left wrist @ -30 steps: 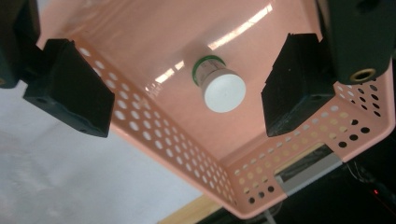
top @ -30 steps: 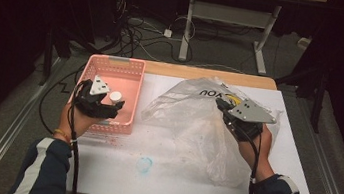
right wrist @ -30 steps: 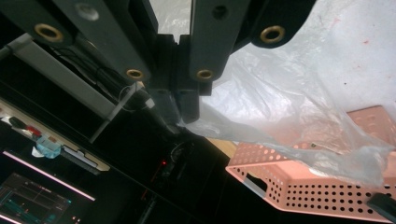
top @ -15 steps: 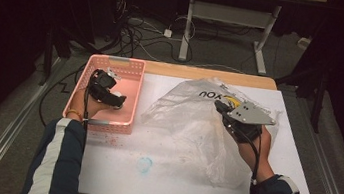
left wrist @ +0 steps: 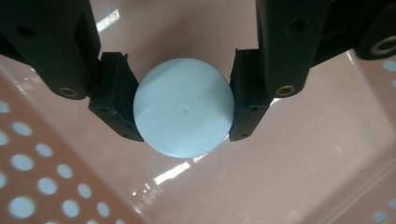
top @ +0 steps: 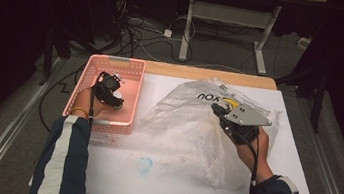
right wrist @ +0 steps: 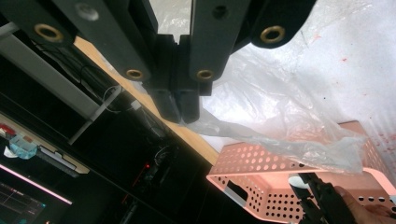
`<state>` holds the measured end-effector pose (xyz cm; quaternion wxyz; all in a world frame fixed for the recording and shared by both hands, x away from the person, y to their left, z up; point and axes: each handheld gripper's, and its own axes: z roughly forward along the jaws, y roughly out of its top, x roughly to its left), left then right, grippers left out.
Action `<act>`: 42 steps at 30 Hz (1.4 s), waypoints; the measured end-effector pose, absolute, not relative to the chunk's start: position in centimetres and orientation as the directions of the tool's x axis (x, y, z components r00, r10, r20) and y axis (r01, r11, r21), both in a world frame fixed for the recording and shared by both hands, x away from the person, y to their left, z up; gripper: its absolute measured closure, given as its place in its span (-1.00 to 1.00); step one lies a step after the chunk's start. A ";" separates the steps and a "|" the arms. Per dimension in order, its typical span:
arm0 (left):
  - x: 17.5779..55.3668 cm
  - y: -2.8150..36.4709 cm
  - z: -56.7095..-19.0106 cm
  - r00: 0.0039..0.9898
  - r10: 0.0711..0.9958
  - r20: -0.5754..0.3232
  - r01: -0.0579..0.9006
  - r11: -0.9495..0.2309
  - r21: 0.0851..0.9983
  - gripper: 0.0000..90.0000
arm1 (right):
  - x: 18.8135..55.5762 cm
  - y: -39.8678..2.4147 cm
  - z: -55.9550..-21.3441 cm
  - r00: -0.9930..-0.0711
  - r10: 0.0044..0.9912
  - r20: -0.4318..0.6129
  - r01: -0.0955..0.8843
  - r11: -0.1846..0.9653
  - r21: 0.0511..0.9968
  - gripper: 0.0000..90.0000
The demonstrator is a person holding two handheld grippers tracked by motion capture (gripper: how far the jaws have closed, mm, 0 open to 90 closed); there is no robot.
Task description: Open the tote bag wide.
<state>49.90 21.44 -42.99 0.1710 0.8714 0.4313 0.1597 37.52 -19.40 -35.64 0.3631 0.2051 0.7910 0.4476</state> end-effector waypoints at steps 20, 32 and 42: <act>43.6 22.5 -38.7 0.551 0.814 0.184 0.509 -0.503 0.698 0.07 | 37.2 -19.6 -35.2 -0.637 0.657 -0.402 -0.014 0.513 0.859 1.00; 35.8 20.3 -36.7 0.620 0.747 0.241 0.327 -0.524 0.786 0.07 | 36.9 -19.1 -35.2 -0.643 0.650 -0.405 -0.015 0.519 0.855 1.00; 31.8 16.7 -37.2 0.703 0.662 0.260 0.211 -0.543 0.813 0.07 | 36.7 -18.4 -35.6 -0.664 0.627 -0.408 -0.022 0.530 0.848 1.00</act>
